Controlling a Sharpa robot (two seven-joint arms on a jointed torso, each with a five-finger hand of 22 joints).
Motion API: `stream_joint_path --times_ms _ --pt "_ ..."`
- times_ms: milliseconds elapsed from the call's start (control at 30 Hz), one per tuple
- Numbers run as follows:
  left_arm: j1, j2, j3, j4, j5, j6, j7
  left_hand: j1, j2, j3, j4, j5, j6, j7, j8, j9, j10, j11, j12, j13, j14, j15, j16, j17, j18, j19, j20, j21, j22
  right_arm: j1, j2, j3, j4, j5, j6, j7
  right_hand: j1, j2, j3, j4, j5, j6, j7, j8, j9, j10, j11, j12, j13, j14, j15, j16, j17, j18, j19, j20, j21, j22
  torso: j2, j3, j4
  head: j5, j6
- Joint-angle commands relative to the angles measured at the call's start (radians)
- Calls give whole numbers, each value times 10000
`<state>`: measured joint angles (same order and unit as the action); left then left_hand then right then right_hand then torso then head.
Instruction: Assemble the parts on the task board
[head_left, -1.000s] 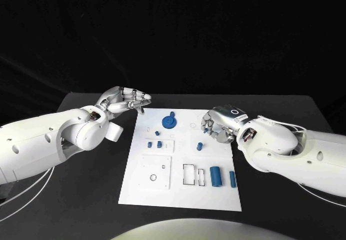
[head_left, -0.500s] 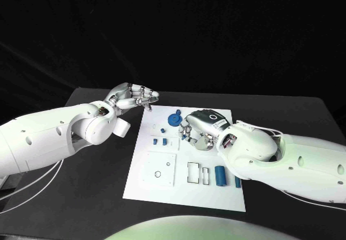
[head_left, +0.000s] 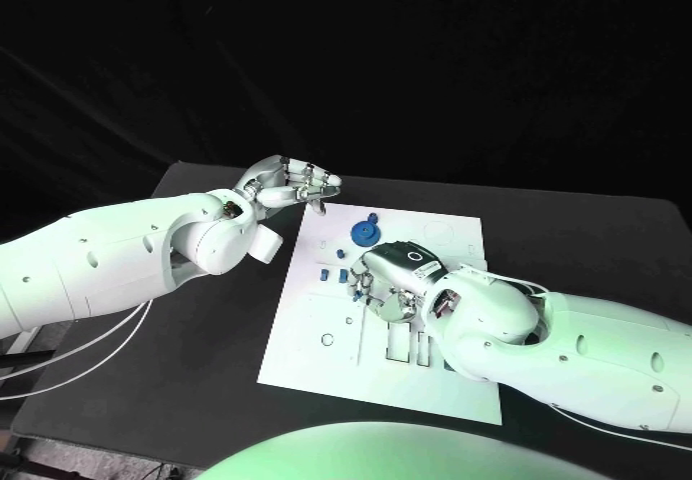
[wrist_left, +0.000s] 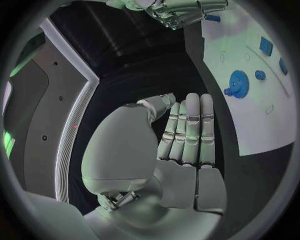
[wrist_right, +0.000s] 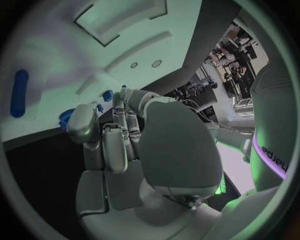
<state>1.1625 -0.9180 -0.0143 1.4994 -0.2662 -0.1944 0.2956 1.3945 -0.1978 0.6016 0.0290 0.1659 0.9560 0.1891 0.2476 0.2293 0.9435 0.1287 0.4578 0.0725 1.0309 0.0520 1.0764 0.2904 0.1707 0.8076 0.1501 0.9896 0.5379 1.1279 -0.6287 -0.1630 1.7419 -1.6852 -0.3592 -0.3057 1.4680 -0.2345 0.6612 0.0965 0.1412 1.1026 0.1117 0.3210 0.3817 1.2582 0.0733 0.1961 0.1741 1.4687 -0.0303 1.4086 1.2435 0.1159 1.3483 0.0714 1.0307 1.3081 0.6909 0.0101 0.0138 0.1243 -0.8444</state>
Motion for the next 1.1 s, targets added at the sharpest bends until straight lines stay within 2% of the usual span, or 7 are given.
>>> stream_joint_path --times_ms 33,267,533,933,1100 --pt "7 46 6 3 -23 150 36 -131 -1 16 -69 7 -61 4 -59 14 -62 8 -58 -11 26 18 -44 -11 110 -90 14 42 17 -93 104 -10 -66 72 111 213 -66 22 53 -19 31 23 0 21 19 382 -359 53 9 425 -65 30 -9 -66 -60 -39 -34 448 0 8 4 90 -40" --pt "8 83 6 -20 -28 163 23 -131 -1 16 -69 7 -61 4 -59 14 -62 8 -58 -11 26 18 -44 -11 110 -90 14 42 17 -238 234 -32 -160 123 177 248 -79 24 56 -24 30 18 3 20 22 379 -356 48 11 423 -64 26 -18 -65 -63 -38 -42 446 2 13 -9 177 -131" --pt "8 100 6 -42 -41 178 11 -144 -1 17 -79 7 -65 7 -55 20 -82 14 -56 -10 20 26 -48 -11 110 -101 23 42 18 -361 299 -53 -228 149 273 254 -92 27 58 -28 28 14 6 19 24 376 -355 44 12 422 -62 24 -24 -66 -62 -38 -38 449 4 17 -5 215 -188" --pt "8 109 7 -62 -75 223 -16 -149 -5 19 -99 7 -71 8 -50 28 -104 18 -53 -9 13 30 -52 -12 112 -113 30 43 21 -436 291 -66 -202 172 397 269 -116 32 61 -36 25 7 9 18 30 371 -352 37 15 420 -60 19 -36 -65 -64 -36 -45 449 5 7 -16 226 -209" --pt "8 114 7 -78 -89 236 -22 -149 -5 19 -99 7 -71 8 -50 28 -104 18 -53 -9 13 30 -52 -12 112 -113 30 43 21 -448 299 -68 -200 176 406 271 -116 32 61 -36 25 7 9 18 30 371 -352 37 15 420 -60 19 -36 -65 -64 -36 -45 449 -4 14 -7 226 -211"
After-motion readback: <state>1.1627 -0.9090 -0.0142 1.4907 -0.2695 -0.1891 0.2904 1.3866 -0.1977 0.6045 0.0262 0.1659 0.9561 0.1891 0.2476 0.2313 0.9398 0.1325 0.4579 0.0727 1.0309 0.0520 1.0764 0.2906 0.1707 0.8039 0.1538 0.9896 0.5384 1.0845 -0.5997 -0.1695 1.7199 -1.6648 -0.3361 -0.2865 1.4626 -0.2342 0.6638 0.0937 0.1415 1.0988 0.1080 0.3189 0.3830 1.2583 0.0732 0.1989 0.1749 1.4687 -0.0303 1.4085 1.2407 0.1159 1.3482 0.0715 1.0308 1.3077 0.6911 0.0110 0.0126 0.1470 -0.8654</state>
